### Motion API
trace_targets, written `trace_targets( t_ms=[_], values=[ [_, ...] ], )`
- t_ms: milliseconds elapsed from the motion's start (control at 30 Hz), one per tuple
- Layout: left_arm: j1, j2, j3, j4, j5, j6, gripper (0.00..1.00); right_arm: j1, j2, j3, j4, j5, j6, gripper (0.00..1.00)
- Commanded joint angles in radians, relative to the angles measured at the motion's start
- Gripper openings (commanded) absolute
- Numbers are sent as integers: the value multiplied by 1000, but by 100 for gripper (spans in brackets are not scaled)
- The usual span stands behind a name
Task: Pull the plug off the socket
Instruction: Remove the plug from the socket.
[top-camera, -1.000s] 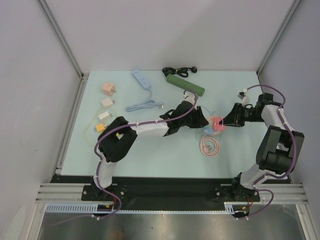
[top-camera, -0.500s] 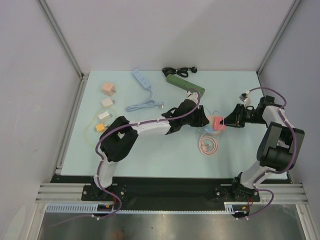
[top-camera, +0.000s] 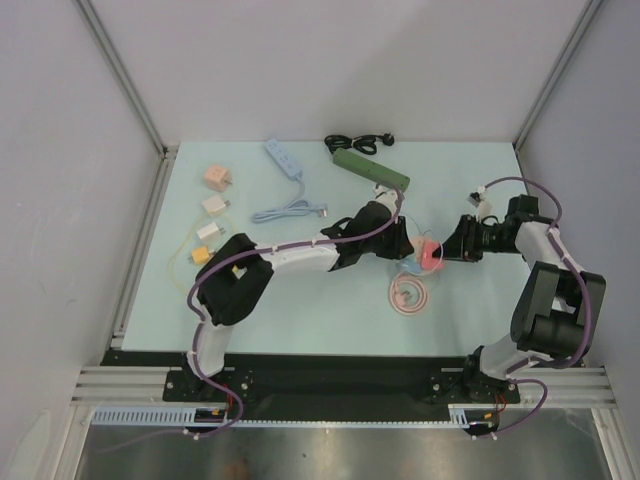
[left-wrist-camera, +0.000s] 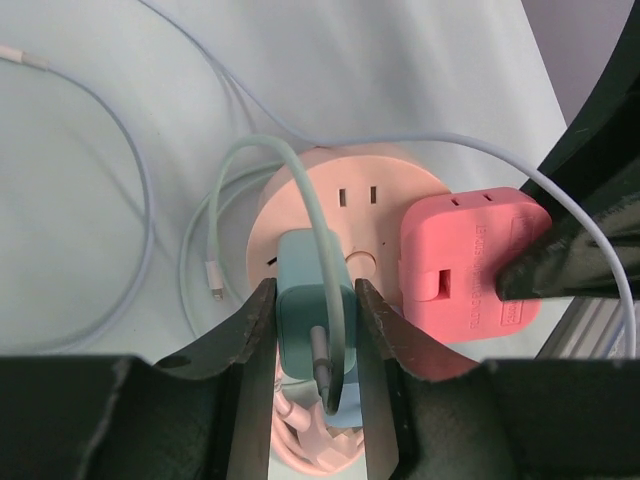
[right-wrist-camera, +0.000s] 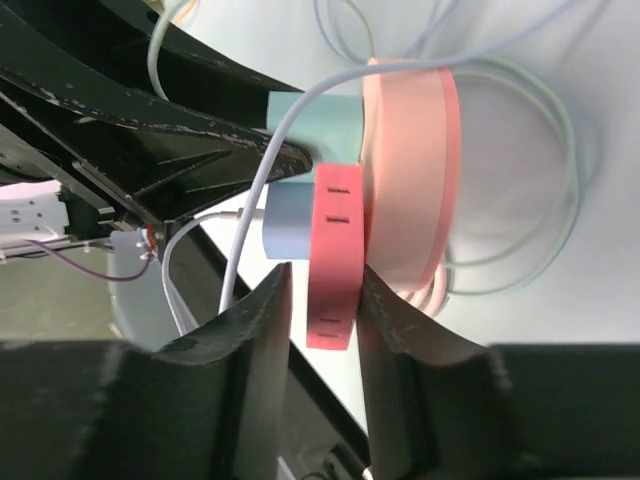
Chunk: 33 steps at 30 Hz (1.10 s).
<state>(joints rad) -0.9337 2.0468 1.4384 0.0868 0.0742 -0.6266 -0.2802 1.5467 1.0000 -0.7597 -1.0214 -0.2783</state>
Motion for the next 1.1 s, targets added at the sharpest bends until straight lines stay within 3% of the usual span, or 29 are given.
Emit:
trace_targets(
  t_ms=[0, 233, 500, 900, 967, 1067],
  values=[
    [-7, -108, -16, 108, 47, 10, 0, 32, -57, -4, 53, -16, 45, 37],
    [-4, -158, -119, 214, 27, -35, 0, -7, -79, -26, 66, 9, 50, 61],
    [-4, -168, -121, 260, -4, -76, 0, 4, -119, -72, 108, 50, 85, 89],
    [3, -160, -108, 341, 53, -156, 0, 52, -54, -67, 141, 50, 128, 87],
    [3, -166, -113, 353, 65, -162, 0, 52, -40, -58, 154, 46, 140, 84],
    [1, -166, -118, 366, 72, -170, 0, 56, -40, -55, 171, 40, 157, 68]
  ],
)
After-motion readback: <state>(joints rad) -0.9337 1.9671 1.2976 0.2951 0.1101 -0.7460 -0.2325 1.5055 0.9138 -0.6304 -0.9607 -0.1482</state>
